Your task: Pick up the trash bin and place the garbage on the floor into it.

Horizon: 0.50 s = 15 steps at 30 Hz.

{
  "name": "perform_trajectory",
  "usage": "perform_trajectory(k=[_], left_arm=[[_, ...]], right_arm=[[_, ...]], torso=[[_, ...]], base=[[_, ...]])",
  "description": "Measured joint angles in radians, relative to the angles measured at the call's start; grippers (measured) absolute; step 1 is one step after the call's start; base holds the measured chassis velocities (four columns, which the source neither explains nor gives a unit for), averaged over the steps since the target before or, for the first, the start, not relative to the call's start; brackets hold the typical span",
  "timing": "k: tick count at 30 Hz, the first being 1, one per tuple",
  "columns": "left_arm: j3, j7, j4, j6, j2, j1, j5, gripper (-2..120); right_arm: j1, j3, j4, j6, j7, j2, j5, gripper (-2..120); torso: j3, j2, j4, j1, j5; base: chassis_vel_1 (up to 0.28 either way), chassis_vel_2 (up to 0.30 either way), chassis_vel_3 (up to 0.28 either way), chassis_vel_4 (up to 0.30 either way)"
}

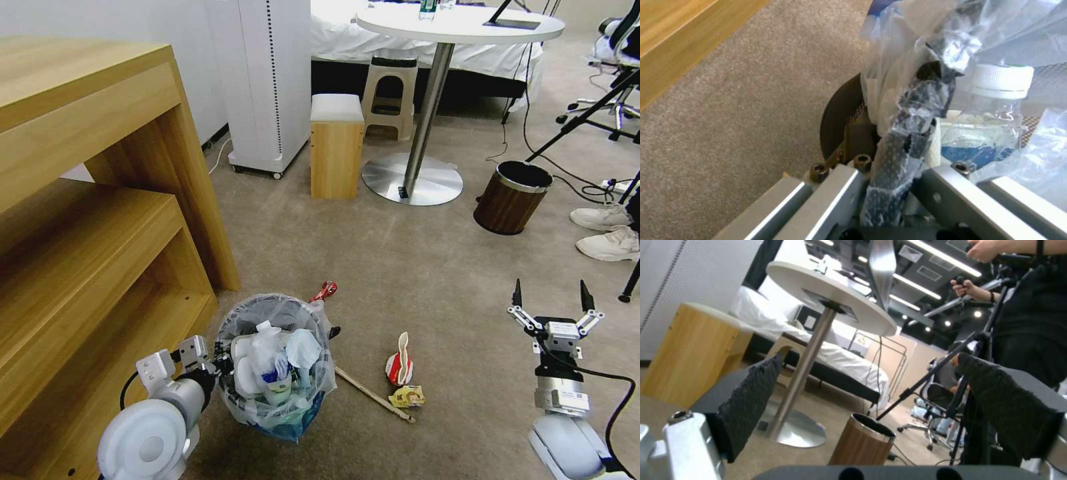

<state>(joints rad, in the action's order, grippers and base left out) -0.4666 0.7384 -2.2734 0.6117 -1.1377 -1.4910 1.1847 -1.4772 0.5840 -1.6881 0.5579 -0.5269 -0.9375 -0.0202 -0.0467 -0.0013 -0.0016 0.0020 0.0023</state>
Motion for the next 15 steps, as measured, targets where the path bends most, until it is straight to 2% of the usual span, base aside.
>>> perform_trajectory(k=[4,10,15], left_arm=[[0.003,-0.001,0.001,0.000,0.003,-0.004,-0.002,0],[0.013,-0.003,0.008,0.000,0.003,-0.001,-0.005,0],[0.023,-0.005,0.017,0.000,-0.004,0.001,-0.014,0]], right_arm=[[-0.043,0.013,-0.013,-0.022,0.032,0.069,0.069,100],[-0.060,0.007,0.040,-0.037,0.034,0.137,0.120,100],[-0.066,-0.079,0.070,-0.085,0.010,0.170,0.155,100]], torso=[[0.000,0.000,-0.0003,0.000,-0.0001],[0.000,0.000,-0.0003,0.000,-0.0003],[0.000,0.000,-0.0002,0.000,0.0005]], base=[[0.000,0.000,0.000,0.000],[0.000,0.000,0.000,0.000],[0.000,0.000,0.000,0.000]])
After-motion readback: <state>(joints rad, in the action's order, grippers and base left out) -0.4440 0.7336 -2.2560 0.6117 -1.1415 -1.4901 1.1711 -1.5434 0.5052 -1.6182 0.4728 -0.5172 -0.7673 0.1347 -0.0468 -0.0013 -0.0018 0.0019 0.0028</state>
